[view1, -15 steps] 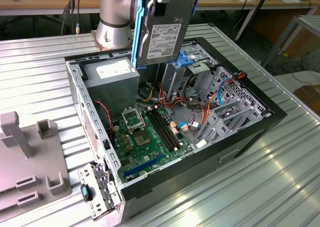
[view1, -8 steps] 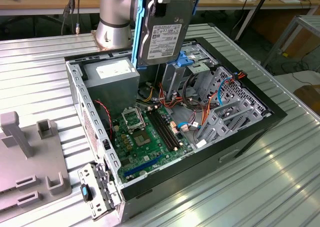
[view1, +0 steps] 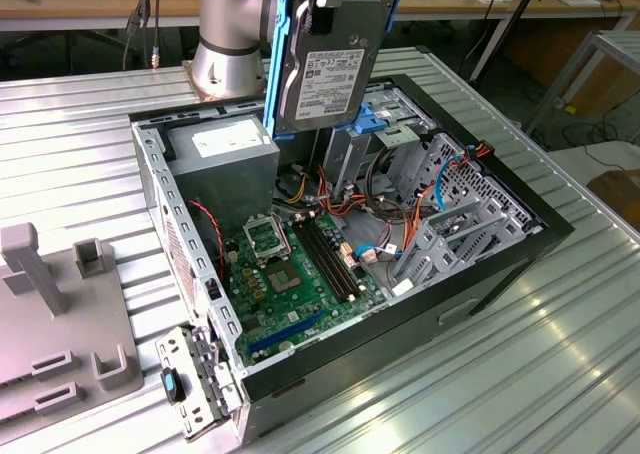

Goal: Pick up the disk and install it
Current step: 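Insert the disk into the insertion slot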

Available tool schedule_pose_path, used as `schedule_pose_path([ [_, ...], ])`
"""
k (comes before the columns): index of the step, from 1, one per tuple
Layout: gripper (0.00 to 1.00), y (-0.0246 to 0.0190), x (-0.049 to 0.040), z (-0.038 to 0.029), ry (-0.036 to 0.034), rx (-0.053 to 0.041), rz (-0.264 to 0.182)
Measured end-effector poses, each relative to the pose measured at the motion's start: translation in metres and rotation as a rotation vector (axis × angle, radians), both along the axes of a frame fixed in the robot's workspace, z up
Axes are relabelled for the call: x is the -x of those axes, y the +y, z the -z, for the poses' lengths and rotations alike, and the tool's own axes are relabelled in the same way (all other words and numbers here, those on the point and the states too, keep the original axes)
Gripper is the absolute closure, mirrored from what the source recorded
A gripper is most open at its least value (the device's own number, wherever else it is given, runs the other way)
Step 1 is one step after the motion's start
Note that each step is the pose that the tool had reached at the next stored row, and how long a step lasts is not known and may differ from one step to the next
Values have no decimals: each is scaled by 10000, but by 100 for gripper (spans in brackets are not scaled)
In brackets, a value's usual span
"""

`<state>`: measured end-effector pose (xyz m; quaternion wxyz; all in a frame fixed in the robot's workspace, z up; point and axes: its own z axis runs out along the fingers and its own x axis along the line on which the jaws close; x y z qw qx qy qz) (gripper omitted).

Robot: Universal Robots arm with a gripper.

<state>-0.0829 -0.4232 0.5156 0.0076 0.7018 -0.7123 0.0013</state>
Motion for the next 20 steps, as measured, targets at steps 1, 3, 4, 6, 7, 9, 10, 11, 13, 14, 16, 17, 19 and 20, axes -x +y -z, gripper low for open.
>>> schedule_pose_path([
  [1, 63, 0, 0, 0, 0, 1, 0],
  [3, 63, 0, 0, 0, 0, 0, 1],
  [4, 63, -1, 0, 0, 0, 0, 0],
  [6, 63, -3, 0, 0, 0, 1, 0],
  [7, 63, -6, 0, 0, -1, 0, 0],
  [9, 63, -24, 0, 0, 0, 0, -1],
  [10, 63, -35, 0, 0, 0, 0, 0],
  [11, 63, -45, 0, 0, 0, 1, -1],
  [13, 63, -73, 0, 0, 1, 2, 0],
  [14, 63, -94, 0, 0, 0, 1, 0],
  [16, 63, -111, 0, 2, 0, 0, 0],
  [17, 63, -112, 0, 2, 0, 0, 1],
  [19, 63, -112, 0, 2, 0, 1, 0],
  [20, 63, -112, 0, 2, 0, 1, 0],
])
